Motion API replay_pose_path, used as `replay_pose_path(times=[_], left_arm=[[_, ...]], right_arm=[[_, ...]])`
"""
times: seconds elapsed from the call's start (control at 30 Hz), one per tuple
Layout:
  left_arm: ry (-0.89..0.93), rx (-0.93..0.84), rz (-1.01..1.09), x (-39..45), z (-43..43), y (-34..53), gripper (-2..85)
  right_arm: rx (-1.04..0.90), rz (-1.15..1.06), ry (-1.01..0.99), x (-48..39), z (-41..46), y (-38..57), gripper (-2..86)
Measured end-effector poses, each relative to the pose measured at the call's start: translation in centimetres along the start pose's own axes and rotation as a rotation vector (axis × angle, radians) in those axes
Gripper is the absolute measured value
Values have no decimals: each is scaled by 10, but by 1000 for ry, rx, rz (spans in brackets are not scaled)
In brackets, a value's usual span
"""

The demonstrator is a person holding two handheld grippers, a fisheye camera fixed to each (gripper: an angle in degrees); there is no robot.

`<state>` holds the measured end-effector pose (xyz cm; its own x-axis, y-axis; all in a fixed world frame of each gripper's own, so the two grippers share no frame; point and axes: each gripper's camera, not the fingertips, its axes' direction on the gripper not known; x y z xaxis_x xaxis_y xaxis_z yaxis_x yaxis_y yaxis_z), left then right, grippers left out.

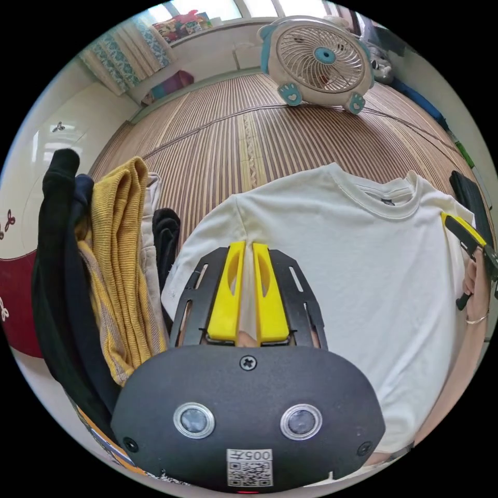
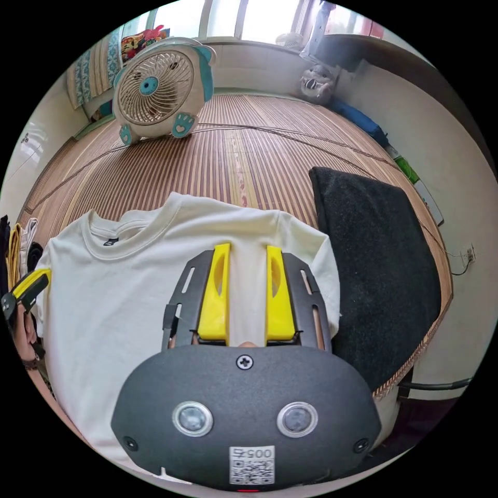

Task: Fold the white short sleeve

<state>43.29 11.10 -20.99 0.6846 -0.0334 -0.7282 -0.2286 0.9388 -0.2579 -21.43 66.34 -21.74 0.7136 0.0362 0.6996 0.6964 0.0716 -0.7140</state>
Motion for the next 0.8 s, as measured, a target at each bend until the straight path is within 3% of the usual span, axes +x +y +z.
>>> replay_pose_path(times=[0.13, 0.2, 0.3, 0.43, 0.67, 0.8], left_arm=[[73, 242, 5, -16, -82, 33, 73], [241, 422, -30, -38, -151, 63, 68], [359, 499, -11, -51, -212, 101, 65], [412, 465, 80, -42, -246, 171, 65], [323, 8, 399, 28, -204, 357, 68], [219, 65, 425, 42, -222, 410, 57]], right_arm=[[325, 61, -180, 29, -122, 62, 75], [357, 28, -208, 36, -159, 89, 75], [356, -87, -194, 42, -201, 143, 77], [220, -248, -166, 53, -227, 246, 82], [76, -269, -255, 81, -259, 391, 74], [37, -273, -287, 84, -257, 421, 70]])
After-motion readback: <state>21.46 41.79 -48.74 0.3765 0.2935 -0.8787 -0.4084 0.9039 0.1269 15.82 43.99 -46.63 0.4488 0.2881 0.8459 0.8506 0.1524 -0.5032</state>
